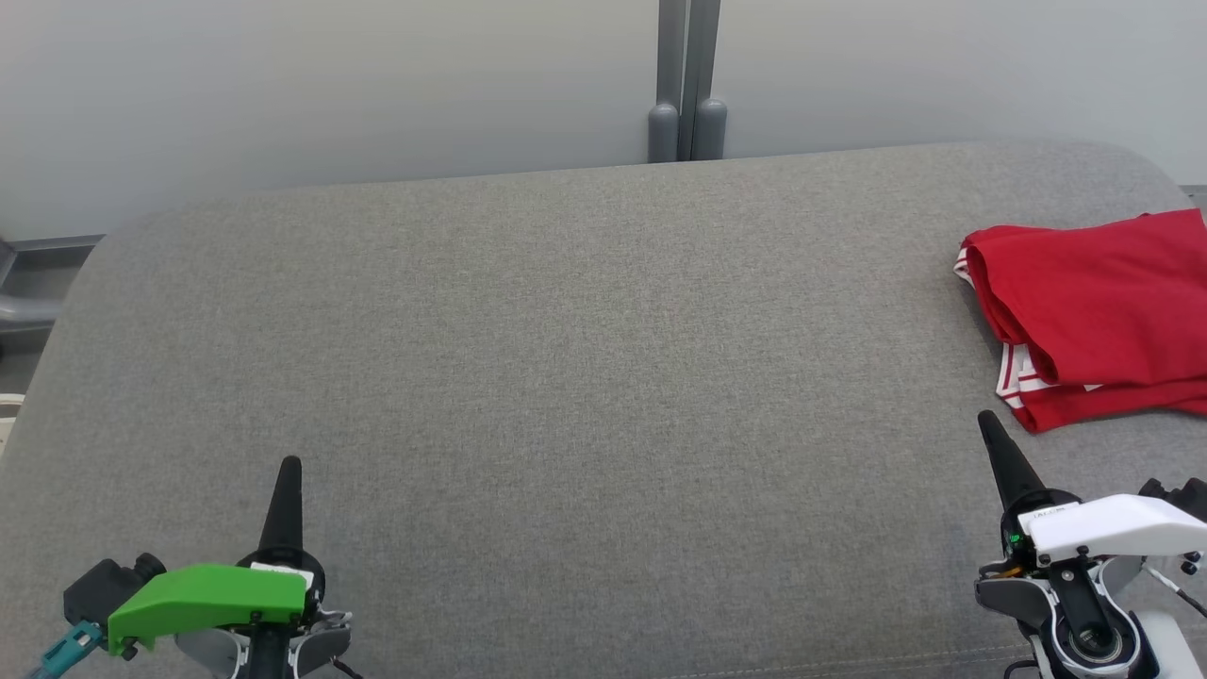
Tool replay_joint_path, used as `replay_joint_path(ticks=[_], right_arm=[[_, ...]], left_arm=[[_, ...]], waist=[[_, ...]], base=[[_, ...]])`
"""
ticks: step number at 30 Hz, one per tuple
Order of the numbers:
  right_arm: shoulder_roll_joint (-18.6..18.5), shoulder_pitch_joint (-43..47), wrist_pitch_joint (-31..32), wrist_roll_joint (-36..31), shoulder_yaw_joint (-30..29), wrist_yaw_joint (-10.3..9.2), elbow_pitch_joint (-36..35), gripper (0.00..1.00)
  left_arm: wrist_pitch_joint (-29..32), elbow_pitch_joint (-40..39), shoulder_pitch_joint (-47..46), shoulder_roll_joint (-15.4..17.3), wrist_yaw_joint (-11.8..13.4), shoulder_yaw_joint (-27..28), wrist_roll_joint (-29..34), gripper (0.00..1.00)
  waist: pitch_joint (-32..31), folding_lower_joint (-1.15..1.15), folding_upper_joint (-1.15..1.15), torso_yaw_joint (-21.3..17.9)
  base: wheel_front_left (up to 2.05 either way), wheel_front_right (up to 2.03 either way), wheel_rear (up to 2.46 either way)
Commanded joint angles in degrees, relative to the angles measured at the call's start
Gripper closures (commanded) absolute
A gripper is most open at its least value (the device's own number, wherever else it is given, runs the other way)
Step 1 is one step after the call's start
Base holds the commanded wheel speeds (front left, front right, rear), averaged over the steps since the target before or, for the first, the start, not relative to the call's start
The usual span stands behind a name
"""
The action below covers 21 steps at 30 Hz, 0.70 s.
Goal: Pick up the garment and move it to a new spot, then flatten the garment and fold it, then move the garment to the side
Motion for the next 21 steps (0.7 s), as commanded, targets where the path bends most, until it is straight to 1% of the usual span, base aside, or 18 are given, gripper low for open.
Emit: replay_joint_path(ticks=[1,21], right_arm=[[-0.3,-1.0,0.4,1.5,-0.4,0.03,-0.1,1.00],[-0.2,-2.0,3.1,10.9,-2.5,0.03,1.2,1.00]], left_arm=[[0.3,-0.2,-1.5,-0.1,-0.6,0.7,-1.4,1.00],[2.3,0.9,-3.0,-1.8,-2.7,2.8,-9.1,1.00]], waist=[[0.0,0.00,0.00,0.0],[0.2,0.00,0.00,0.2]], base=[[0.00,0.00,0.00],[0.00,0.00,0.00]])
